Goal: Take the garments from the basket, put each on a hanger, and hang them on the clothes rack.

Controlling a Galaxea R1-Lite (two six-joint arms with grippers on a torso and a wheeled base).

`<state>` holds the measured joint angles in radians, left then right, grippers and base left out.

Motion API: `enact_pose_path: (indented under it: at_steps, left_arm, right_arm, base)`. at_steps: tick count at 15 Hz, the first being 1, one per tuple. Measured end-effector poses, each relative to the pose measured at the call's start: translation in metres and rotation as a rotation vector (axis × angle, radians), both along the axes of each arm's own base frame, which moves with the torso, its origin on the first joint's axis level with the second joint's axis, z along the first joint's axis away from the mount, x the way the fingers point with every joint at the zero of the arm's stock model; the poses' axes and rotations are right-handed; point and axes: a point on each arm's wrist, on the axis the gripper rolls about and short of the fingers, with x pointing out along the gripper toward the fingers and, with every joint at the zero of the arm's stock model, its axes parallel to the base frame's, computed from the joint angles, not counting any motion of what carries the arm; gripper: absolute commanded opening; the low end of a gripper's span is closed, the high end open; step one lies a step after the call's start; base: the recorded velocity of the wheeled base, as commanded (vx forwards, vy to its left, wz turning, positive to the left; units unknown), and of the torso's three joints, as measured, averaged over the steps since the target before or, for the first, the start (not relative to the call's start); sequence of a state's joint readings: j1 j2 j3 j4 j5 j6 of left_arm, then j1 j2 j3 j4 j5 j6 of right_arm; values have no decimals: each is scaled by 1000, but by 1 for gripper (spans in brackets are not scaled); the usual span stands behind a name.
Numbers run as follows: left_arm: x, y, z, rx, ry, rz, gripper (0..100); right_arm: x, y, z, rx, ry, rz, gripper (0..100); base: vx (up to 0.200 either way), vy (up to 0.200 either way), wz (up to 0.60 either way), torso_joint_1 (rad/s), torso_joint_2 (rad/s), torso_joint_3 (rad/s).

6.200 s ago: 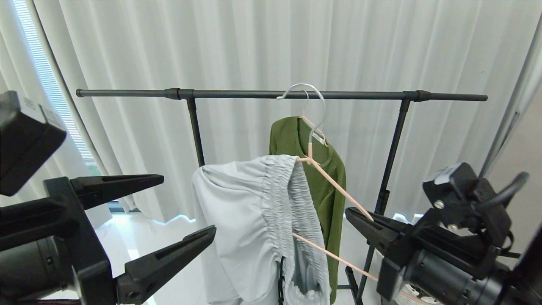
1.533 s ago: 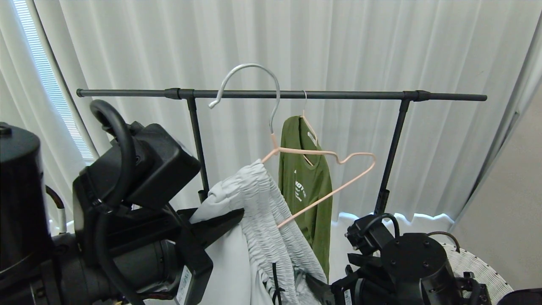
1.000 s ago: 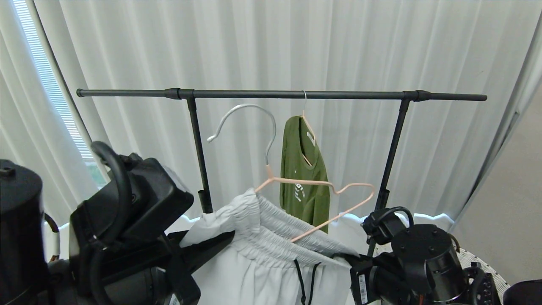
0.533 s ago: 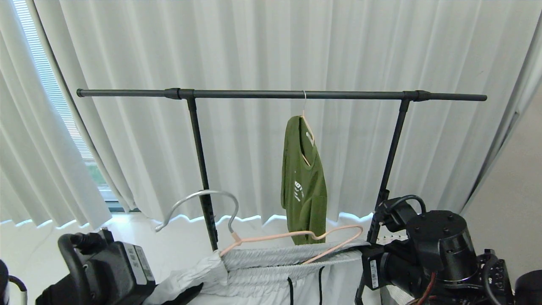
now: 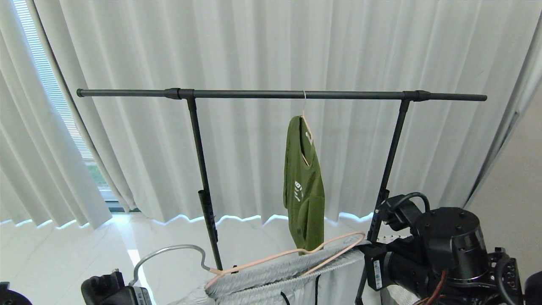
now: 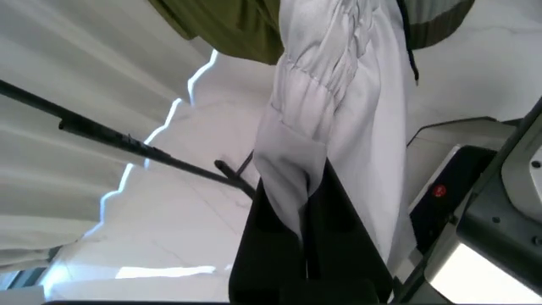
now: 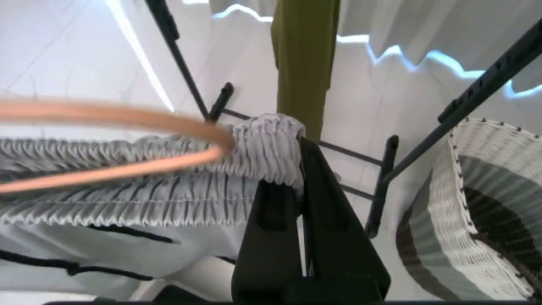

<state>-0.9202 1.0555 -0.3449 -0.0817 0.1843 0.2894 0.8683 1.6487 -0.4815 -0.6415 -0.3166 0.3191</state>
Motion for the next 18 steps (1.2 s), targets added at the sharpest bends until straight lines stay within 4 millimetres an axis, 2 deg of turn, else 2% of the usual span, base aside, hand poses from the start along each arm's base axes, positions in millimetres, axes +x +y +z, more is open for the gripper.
enact_pose_path:
  at_steps: [5, 10, 14, 18]
  left_arm:
    - [1, 7, -4, 2, 3, 39, 0]
    - [-3, 13, -13, 82, -23, -20, 0]
    - [8, 2, -14, 130, 1, -21, 0]
    - [23, -15, -18, 247, 8, -65, 0]
  right_arm:
    - [3, -8, 4, -1, -1, 69, 0]
    - [12, -22, 11, -24, -38, 165, 0]
    - [1, -25, 12, -152, -27, 246, 0]
    - [-6, -24, 30, -216, -8, 298, 0]
  base:
    - [0, 0, 0, 0, 0, 0]
    - [0, 0, 0, 0, 0, 0]
    - [0, 0, 0, 0, 0, 0]
    - [0, 0, 0, 0, 0, 0]
